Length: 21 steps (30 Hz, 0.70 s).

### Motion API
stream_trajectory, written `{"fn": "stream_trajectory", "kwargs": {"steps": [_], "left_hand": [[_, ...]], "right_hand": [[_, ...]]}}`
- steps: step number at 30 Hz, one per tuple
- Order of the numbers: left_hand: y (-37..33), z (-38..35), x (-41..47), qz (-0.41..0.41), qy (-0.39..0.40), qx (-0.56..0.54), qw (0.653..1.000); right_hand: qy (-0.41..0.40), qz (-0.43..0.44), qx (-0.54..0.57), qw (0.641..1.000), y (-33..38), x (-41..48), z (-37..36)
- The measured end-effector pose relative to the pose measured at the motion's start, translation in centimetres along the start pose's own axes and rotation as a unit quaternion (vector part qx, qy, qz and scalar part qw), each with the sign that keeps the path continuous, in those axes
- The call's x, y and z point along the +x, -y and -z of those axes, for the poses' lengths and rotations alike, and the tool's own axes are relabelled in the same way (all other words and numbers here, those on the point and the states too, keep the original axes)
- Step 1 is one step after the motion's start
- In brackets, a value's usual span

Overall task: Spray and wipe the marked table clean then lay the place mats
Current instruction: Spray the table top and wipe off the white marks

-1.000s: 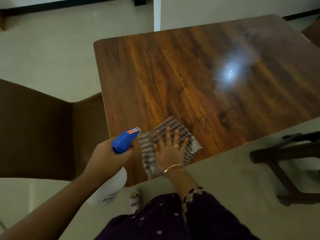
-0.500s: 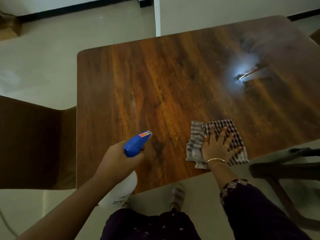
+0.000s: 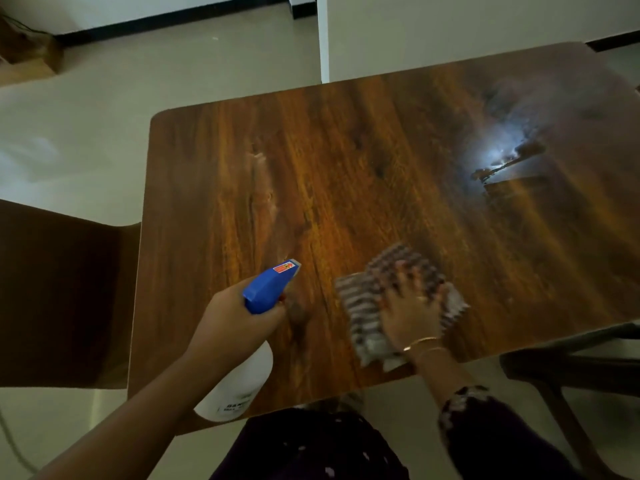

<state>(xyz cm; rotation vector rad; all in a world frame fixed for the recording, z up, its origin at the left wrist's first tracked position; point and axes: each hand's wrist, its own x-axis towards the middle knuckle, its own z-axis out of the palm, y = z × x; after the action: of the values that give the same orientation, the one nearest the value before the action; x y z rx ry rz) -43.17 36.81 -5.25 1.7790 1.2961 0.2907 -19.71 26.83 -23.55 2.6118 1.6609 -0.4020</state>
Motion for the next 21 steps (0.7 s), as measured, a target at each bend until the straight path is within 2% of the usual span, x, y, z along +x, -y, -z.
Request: {"fn": "stream_trajectory", "kwargs": {"steps": [3,5,7,10,13,15,18,21], "left_hand": [[0.6,0.7,0.6,0.005,0.014,0.008,1.0],[0.9,1.1,1.2,0.006,0.018,0.017,1.0],[0.9,1.5,1.7,0.002,0.019,0.016,1.0],[0.8,1.7,2.3,-0.015,0.024,0.023,0.999],[0.8,1.8,2.8,-0.018,0.023,0.018,0.999],[0.8,1.7,3.2,-0.021,0.019,0.021,0.999],[0.5,1.3,3.5,-0.026,0.035,0.022,0.999],[0.4,0.2,3.8,-0.034,0.06,0.042,0.997]], "right_hand": [[0.061,-0.185,0.039,0.98,-5.8,1.1,2.2],[0.065,-0.248,0.049,0.965,-5.3,1.8,2.8],[0.065,-0.188,0.022,0.98,-1.9,2.2,2.6],[0.051,-0.011,-0.017,0.998,5.7,2.0,1.3],[0.061,0.127,-0.014,0.99,13.1,0.7,0.4],[0.067,0.177,-0.002,0.982,14.6,0.6,0.4],[0.071,0.162,-0.007,0.984,10.8,1.8,0.8],[0.067,0.028,0.01,0.997,2.6,3.0,1.3]]}}
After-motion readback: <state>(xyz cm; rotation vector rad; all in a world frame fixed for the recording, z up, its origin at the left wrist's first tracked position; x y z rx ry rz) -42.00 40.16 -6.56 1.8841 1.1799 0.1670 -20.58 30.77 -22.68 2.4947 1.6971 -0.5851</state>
